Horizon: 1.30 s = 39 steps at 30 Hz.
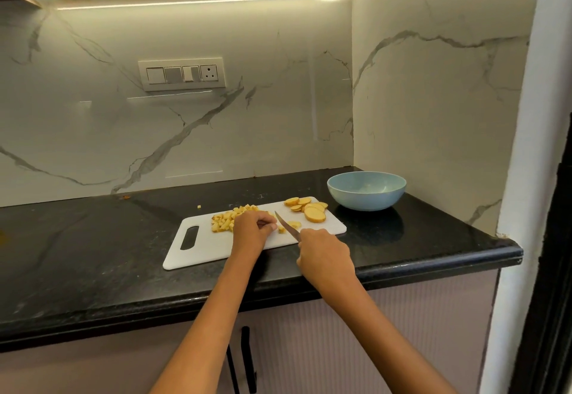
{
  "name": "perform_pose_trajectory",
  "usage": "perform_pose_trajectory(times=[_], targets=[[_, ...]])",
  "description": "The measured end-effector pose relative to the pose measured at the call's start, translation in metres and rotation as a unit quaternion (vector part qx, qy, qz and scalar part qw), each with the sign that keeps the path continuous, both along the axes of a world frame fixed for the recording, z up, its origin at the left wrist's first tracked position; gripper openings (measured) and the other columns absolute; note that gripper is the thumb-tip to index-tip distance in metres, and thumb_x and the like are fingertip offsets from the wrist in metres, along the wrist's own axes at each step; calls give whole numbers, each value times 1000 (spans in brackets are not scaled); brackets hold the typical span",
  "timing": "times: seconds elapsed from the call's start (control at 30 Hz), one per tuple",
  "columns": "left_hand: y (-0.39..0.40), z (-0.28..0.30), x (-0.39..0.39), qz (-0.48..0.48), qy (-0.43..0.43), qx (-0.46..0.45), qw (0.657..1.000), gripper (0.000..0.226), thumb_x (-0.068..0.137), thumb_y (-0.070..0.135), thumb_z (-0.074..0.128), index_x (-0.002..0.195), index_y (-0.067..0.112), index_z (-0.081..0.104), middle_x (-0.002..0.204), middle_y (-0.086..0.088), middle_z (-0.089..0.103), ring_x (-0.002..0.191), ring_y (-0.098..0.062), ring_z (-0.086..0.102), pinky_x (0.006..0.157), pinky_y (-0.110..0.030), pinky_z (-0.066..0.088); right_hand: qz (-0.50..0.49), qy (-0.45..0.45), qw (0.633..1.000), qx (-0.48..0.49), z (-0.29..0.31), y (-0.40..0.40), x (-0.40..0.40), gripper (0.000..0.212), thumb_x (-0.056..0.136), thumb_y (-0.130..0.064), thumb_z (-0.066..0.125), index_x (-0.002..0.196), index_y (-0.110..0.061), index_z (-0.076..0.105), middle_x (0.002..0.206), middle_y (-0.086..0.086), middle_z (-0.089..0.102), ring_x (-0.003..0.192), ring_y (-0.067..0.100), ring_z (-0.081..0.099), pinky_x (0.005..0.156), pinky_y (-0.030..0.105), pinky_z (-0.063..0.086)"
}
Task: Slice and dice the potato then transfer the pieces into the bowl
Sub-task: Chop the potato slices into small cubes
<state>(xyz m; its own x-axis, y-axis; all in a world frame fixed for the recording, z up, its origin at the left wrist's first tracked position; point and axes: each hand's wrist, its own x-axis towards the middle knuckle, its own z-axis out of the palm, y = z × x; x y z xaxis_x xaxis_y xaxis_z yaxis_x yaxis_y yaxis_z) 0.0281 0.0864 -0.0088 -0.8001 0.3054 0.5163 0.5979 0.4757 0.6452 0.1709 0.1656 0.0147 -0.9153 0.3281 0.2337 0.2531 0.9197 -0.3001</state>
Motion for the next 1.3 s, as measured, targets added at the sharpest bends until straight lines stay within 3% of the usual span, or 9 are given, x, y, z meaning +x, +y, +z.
perform_pose_trajectory(times=[0.13, 0.3, 0.5, 0.63, 0.87, 1.0, 1.13, 1.2, 1.3], targets=[[0, -2, -1, -16, -5, -22, 1000, 14, 77, 7, 73, 91, 4, 74, 92, -12, 71, 69, -3, 54, 62, -2, 37, 5, 5, 1000, 11, -2, -1, -2, 30, 96, -18, 50, 125, -11, 49, 114, 8, 59, 100, 19, 59, 80, 27, 45], [1, -2, -1, -11, -4, -35, 999, 22, 80, 11, 72, 101, 5, 71, 102, -9, 70, 83, -9, 55, 74, -16, 38, -2, 37, 999, -12, -9, 4, -5, 28, 97, -20, 49, 123, -13, 49, 112, 7, 59, 97, 18, 59, 76, 27, 44], [7, -1, -3, -47, 25, -81, 995, 26, 82, 11, 68, 108, 7, 69, 111, -8, 67, 95, -15, 59, 84, -22, 44, -5, 200, 974, -103, -15, 23, -25, 33, 101, -24, 39, 131, -16, 50, 98, 5, 65, 84, 16, 61, 71, 30, 50], [17, 4, -3, -53, 104, -91, 989, 19, 86, 6, 62, 103, 7, 71, 108, -8, 68, 99, -18, 60, 87, -21, 41, -2, 288, 950, -124, -9, 32, -51, 42, 102, -23, 37, 143, -14, 38, 88, 10, 67, 71, 15, 57, 65, 30, 48], [24, 9, -13, -159, 59, -164, 972, 20, 86, 18, 64, 103, 13, 71, 106, -2, 70, 99, -12, 61, 90, -22, 43, 18, 311, 943, -113, -3, 47, -87, 43, 102, -22, 37, 144, -13, 36, 89, 14, 67, 83, 29, 63, 74, 45, 52], [21, 12, -28, -162, 64, -142, 974, 17, 88, 12, 60, 99, 13, 72, 100, 1, 71, 88, -4, 59, 77, -3, 38, 15, 323, 941, -96, 2, 61, -105, 43, 102, -21, 37, 144, -11, 36, 90, 13, 68, 78, 26, 63, 65, 37, 51], [25, 14, -29, -182, 98, -104, 973, 13, 87, 21, 65, 86, 12, 74, 89, 0, 72, 81, -7, 61, 80, -11, 43, 15, 329, 941, -77, 9, 75, -126, 43, 102, -20, 36, 143, -10, 36, 88, 12, 68, 67, 16, 56, 54, 23, 42], [28, 15, -21, -227, 94, -99, 964, 15, 80, 28, 72, 78, 13, 73, 85, 4, 71, 82, -5, 60, 77, -7, 40, 17, 336, 938, -78, 12, 80, -134, 43, 102, -21, 36, 143, -8, 37, 86, 11, 67, 64, 12, 52, 50, 16, 38], [29, 13, -18, -274, 93, -148, 946, 22, 72, 35, 78, 76, 15, 70, 88, 6, 69, 88, -3, 57, 81, -8, 38, 12, 356, 930, -86, 13, 88, -143, 42, 101, -21, 38, 142, -7, 39, 84, 11, 67, 64, 16, 56, 56, 26, 48]])
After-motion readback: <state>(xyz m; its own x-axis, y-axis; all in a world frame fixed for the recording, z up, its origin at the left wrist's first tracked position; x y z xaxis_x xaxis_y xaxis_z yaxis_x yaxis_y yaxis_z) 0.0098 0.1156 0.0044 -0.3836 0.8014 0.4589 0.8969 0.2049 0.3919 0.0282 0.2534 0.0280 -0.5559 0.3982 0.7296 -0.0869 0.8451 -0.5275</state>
